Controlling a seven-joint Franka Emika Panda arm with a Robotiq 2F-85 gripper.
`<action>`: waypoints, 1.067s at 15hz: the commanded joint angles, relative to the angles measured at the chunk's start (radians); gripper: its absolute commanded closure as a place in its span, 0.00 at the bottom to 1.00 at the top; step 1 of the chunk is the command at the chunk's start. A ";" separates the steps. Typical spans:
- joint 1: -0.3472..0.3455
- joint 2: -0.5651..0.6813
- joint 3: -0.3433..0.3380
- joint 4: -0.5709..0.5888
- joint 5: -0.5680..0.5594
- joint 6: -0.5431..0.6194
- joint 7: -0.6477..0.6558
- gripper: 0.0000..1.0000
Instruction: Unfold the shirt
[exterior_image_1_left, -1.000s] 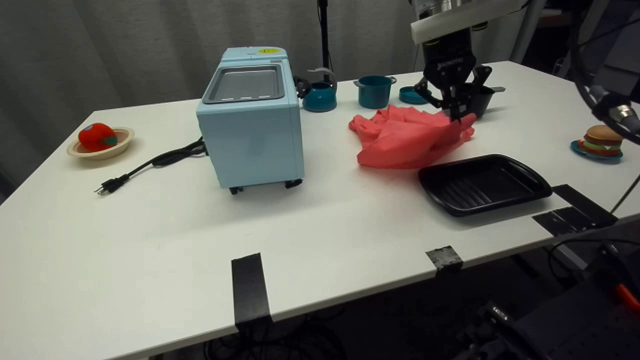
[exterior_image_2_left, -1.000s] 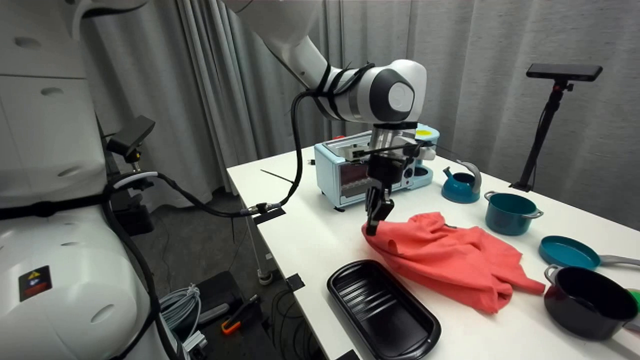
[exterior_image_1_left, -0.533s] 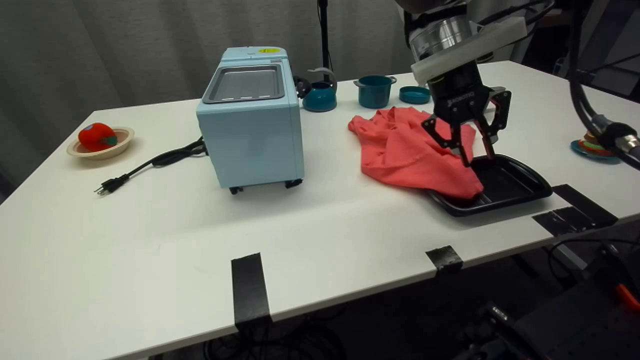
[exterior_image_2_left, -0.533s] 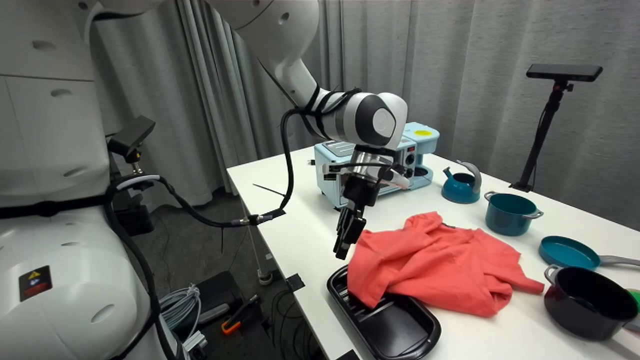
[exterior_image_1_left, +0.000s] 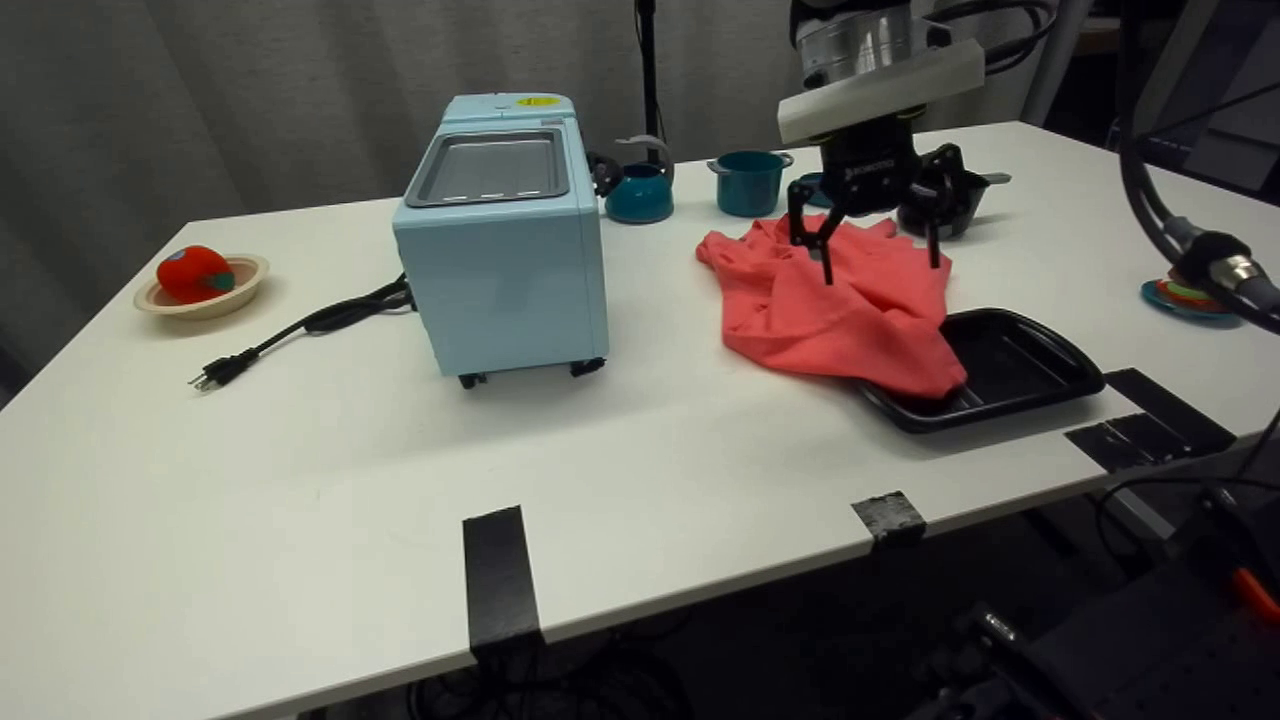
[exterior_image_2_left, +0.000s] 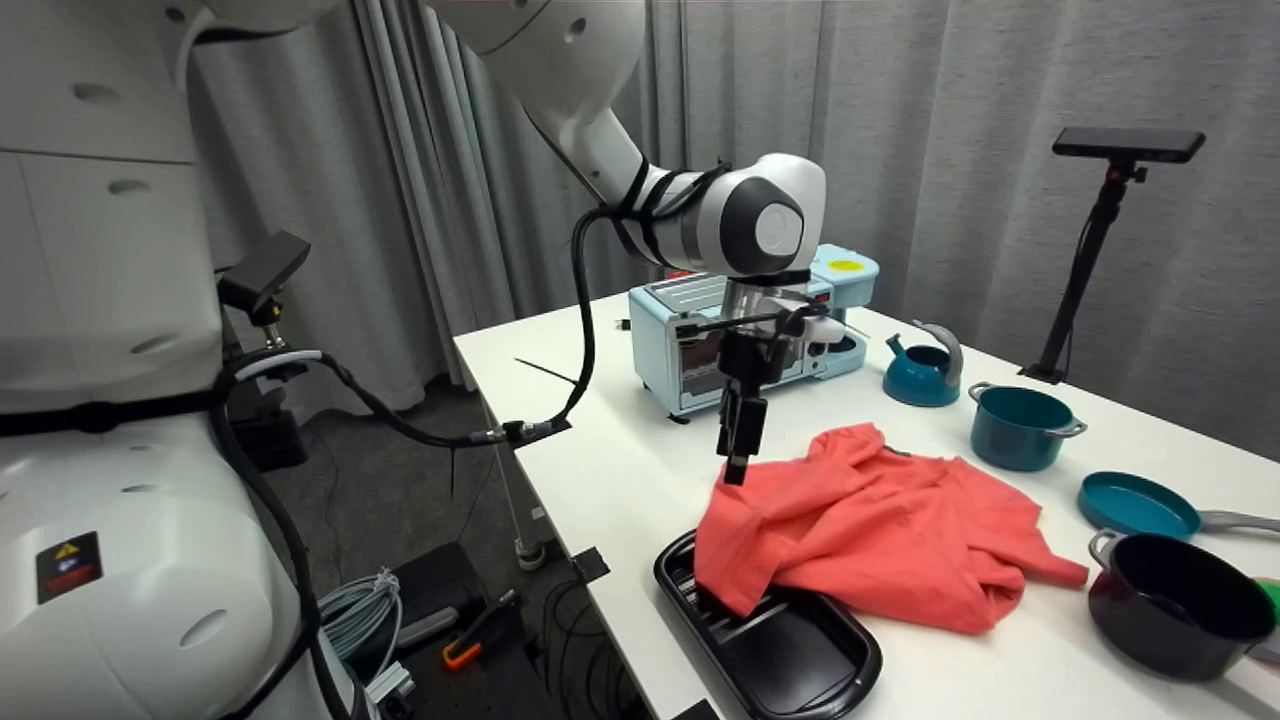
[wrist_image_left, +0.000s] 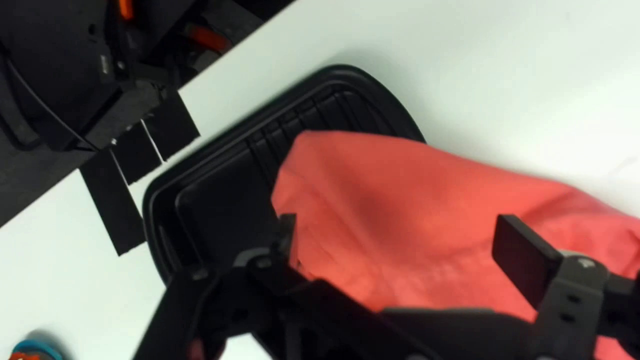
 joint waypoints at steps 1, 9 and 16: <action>-0.023 0.065 0.004 0.095 0.023 0.100 0.060 0.00; -0.004 0.341 -0.055 0.334 -0.027 0.301 0.180 0.00; -0.021 0.609 -0.135 0.701 -0.008 0.269 0.206 0.00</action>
